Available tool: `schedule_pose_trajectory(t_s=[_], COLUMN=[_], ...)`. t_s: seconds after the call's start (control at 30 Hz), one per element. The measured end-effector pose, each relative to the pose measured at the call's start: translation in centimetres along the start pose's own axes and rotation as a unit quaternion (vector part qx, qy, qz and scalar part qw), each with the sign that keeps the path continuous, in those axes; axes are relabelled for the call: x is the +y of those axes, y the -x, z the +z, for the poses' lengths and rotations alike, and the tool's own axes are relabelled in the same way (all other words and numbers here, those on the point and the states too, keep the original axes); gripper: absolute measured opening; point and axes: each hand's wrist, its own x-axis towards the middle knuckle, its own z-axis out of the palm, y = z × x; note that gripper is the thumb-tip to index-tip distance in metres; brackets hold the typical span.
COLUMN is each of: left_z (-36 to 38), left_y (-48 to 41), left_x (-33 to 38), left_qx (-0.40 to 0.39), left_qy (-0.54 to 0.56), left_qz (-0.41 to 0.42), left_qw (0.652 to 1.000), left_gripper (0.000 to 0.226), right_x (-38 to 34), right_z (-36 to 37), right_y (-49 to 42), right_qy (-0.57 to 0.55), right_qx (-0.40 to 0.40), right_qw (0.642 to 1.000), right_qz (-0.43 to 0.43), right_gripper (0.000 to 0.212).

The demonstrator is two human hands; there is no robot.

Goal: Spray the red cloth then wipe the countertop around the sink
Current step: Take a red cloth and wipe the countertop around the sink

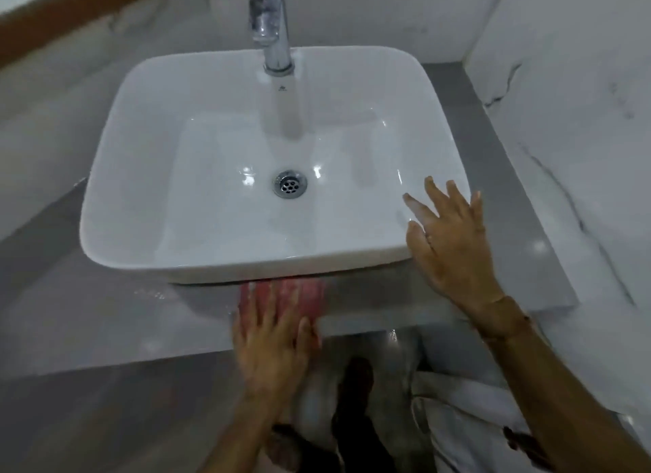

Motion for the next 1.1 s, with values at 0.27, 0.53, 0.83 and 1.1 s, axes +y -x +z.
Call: schedule_pose_trajectory(t_s=[0.27, 0.53, 0.83, 1.1], left_z=[-2.3, -1.3, -6.6, -9.6], left_y=[-0.5, 0.3, -2.4, -13.6], left_x=[-3.6, -3.0, -23.4, -27.5], left_qx=[0.031, 0.012, 0.053, 0.102], left_qy=[0.025, 0.025, 0.006, 0.014], left_qz=[-0.174, -0.043, -0.231, -0.282], left_qw=[0.984, 0.999, 0.971, 0.954], left_gripper=[0.060, 0.058, 0.064, 0.062], right_x=[-6.1, -23.9, -30.3, -30.9], right_z=[0.2, 4.1, 6.8, 6.9], right_y=[0.5, -2.6, -4.7, -4.7], right_qy=[0.051, -0.045, -0.079, -0.036], right_qx=[-0.046, -0.138, -0.167, -0.119], right_qw=[0.990, 0.886, 0.857, 0.867], right_qz=[-0.125, -0.440, -0.480, -0.483], right_gripper=[0.064, 0.074, 0.070, 0.068])
